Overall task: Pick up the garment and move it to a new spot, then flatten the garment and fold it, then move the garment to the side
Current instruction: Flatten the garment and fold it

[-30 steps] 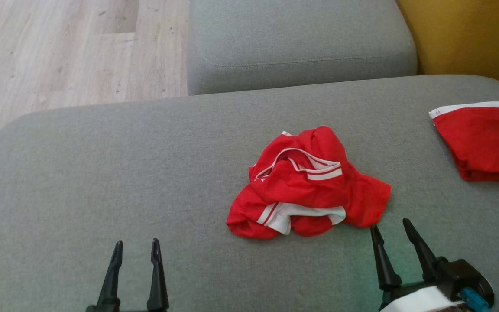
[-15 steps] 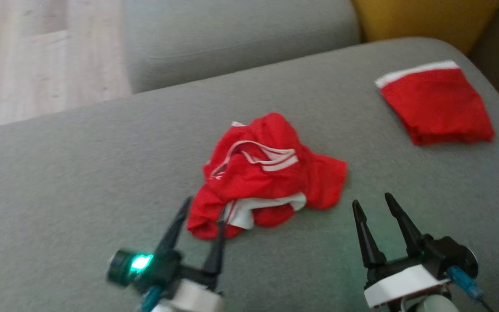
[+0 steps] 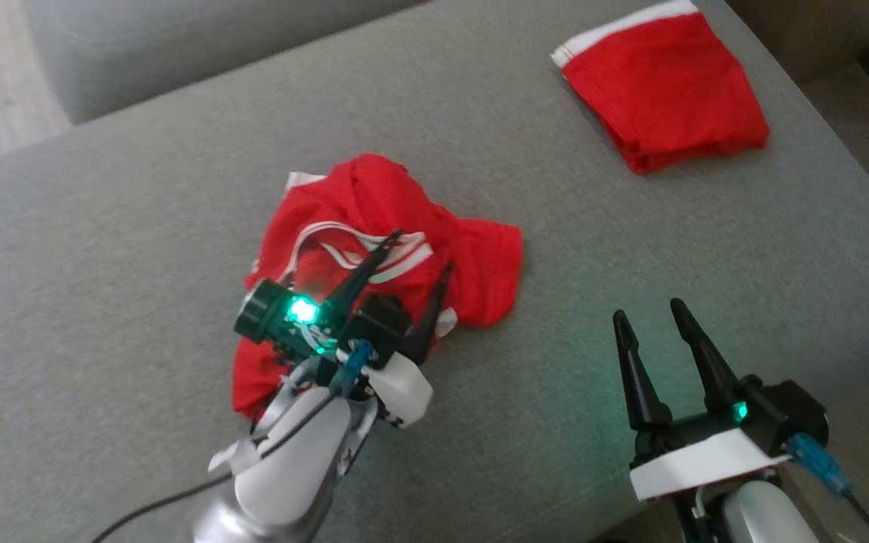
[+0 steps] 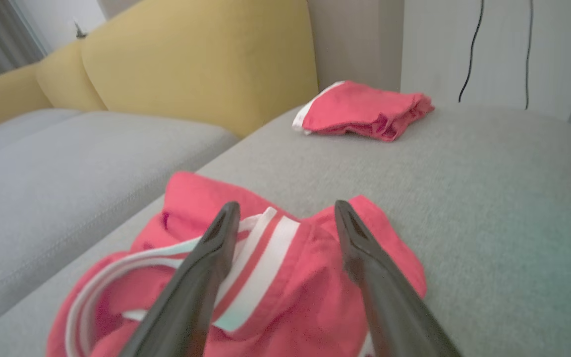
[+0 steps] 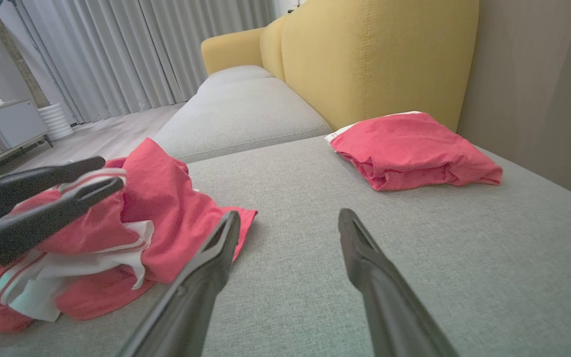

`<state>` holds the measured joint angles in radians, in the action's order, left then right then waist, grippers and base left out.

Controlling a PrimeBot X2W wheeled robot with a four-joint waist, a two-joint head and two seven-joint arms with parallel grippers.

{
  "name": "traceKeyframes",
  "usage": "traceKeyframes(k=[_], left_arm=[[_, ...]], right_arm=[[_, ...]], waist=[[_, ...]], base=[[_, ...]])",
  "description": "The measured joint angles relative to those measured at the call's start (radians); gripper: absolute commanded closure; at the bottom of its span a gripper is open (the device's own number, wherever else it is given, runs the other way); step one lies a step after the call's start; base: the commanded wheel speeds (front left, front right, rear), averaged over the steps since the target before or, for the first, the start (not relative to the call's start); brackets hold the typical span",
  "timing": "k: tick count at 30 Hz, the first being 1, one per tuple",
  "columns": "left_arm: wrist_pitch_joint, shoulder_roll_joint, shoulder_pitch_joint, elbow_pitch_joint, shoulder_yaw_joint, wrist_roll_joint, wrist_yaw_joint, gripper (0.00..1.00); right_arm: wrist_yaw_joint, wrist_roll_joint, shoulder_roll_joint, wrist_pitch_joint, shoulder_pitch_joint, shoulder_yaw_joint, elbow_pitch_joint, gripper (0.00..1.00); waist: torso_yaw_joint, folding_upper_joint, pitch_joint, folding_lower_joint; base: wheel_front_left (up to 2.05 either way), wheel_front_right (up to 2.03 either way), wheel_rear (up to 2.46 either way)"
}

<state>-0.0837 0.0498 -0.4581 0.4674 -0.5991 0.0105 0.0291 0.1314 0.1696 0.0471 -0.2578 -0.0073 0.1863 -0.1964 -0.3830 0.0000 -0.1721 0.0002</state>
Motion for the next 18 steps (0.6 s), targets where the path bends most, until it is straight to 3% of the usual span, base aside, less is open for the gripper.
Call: traceKeyframes(k=[4, 5, 6, 18], left_arm=[[0.064, 0.003, -0.022, 0.058, 0.006, -0.004, 0.022, 0.00], [0.075, 0.004, -0.021, 0.066, 0.005, -0.004, 0.023, 0.34], [0.084, 0.004, -0.021, 0.071, 0.005, -0.004, 0.023, 1.00], [0.081, 0.012, -0.039, 0.022, -0.013, 0.017, -0.021, 1.00]], right_arm=[[0.000, 0.008, 0.000, 0.000, -0.015, 0.002, 0.003, 0.00], [0.000, 0.010, 0.000, 0.000, -0.017, 0.001, 0.003, 0.00], [0.000, 0.014, 0.000, 0.000, -0.018, 0.001, 0.004, 0.00], [0.000, 0.038, 0.000, 0.000, -0.022, 0.004, 0.005, 0.00]], waist=[[-0.030, 0.0000, -0.035, 0.0000], [-0.035, 0.0000, -0.041, 0.0000], [-0.038, 0.0000, -0.046, 0.0000], [-0.050, 0.0000, -0.041, -0.0002]], base=[[0.00, 0.00, 0.00], [0.00, 0.00, 0.00], [0.00, 0.00, 0.00], [0.00, 0.00, 0.00]])
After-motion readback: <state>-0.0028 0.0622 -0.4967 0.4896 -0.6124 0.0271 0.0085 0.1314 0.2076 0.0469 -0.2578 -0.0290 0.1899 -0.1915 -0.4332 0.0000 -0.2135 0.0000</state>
